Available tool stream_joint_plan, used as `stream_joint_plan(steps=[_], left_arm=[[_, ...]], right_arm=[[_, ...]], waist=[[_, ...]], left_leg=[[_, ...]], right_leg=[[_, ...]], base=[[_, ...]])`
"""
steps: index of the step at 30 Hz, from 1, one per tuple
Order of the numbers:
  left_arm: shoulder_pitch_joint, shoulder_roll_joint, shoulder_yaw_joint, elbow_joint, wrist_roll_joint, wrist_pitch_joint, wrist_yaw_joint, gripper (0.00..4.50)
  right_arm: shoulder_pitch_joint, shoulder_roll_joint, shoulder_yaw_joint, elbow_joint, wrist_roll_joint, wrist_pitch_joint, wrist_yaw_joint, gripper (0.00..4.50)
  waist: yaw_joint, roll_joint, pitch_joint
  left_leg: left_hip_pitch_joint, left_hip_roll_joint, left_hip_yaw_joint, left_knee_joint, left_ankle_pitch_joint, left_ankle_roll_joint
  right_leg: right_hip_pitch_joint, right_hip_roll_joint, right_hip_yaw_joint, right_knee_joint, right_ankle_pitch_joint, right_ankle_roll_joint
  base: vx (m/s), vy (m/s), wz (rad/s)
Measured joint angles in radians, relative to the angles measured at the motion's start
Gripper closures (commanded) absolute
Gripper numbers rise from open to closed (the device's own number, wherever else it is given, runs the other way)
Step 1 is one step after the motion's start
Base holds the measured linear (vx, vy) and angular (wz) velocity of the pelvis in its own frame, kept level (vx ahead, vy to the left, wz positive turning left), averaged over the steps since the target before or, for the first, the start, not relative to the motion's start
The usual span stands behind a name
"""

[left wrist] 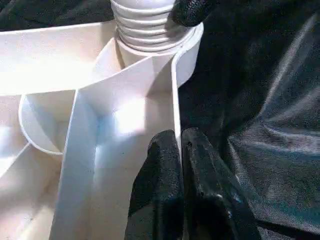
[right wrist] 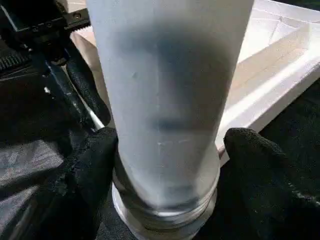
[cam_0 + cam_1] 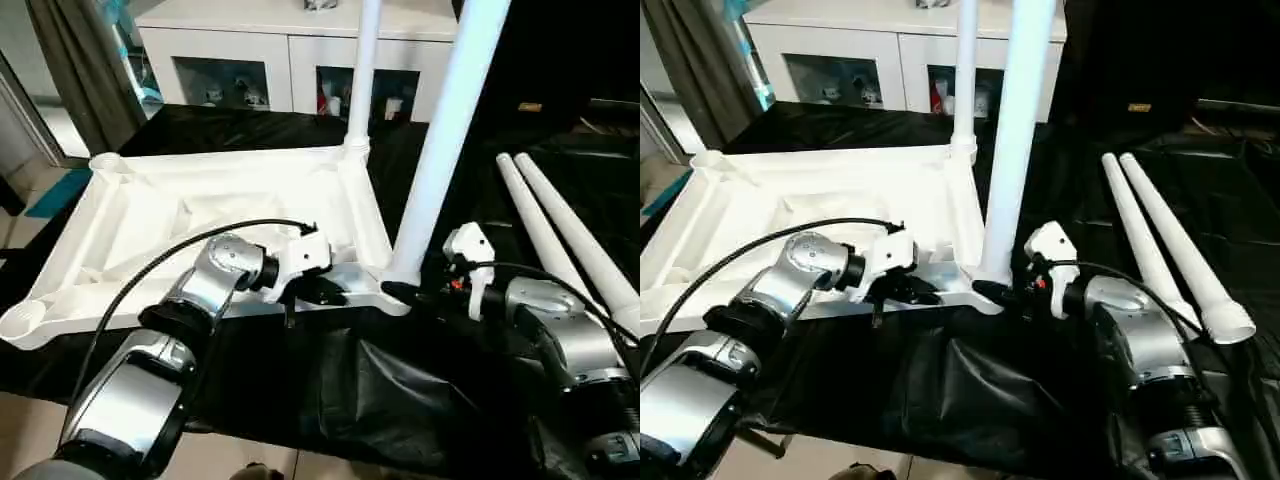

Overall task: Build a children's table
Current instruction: Rotate leg to tighten

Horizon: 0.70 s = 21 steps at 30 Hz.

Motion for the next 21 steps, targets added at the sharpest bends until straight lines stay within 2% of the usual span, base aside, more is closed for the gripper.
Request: stream_joint_plan(steps=[8, 15, 18, 21], left_arm=[[0.002, 0.001, 0.000, -0.003, 0.000, 0.000, -0.001, 4.50], [0.002, -0.001, 0.000, -0.003, 0.007, 0.000, 0.004, 4.50], [-0.012, -0.021, 0.002, 0.021, 0.017, 0.016, 0.085, 4.50], [-0.058, -0.075, 0.006, 0.082, 0.042, 0.059, 0.214, 4.50]], right_arm=[[0.000, 0.000, 0.008, -0.002, 0.004, 0.009, 0.012, 1.79], [0.009, 0.005, 0.006, -0.009, 0.005, 0.012, -0.004, 1.85], [0.005, 0.051, -0.017, 0.016, -0.004, 0.011, -0.109, 1.86], [-0.031, 0.130, -0.063, 0.082, -0.018, 0.012, -0.290, 1.86]], waist=[[0.002, 0.000, 0.000], [0.002, 0.000, 0.000], [-0.003, 0.000, 0.000], [-0.012, 0.000, 0.000]], left_leg=[[0.000, 0.000, 0.000, 0.000, 0.000, 0.000], [0.000, 0.000, 0.000, 0.000, 0.000, 0.000], [0.001, 0.000, 0.000, 0.000, 0.000, 0.000], [0.002, -0.001, 0.000, 0.000, 0.000, 0.000]], right_leg=[[0.000, 0.000, 0.000, 0.000, 0.000, 0.000], [0.000, 0.000, 0.000, 0.000, 0.000, 0.000], [0.000, 0.000, 0.000, 0.000, 0.000, 0.000], [0.001, 0.000, 0.001, 0.000, 0.000, 0.000]], base=[[0.000, 0.000, 0.00], [0.000, 0.000, 0.00], [0.000, 0.000, 0.00], [0.000, 0.000, 0.00]])
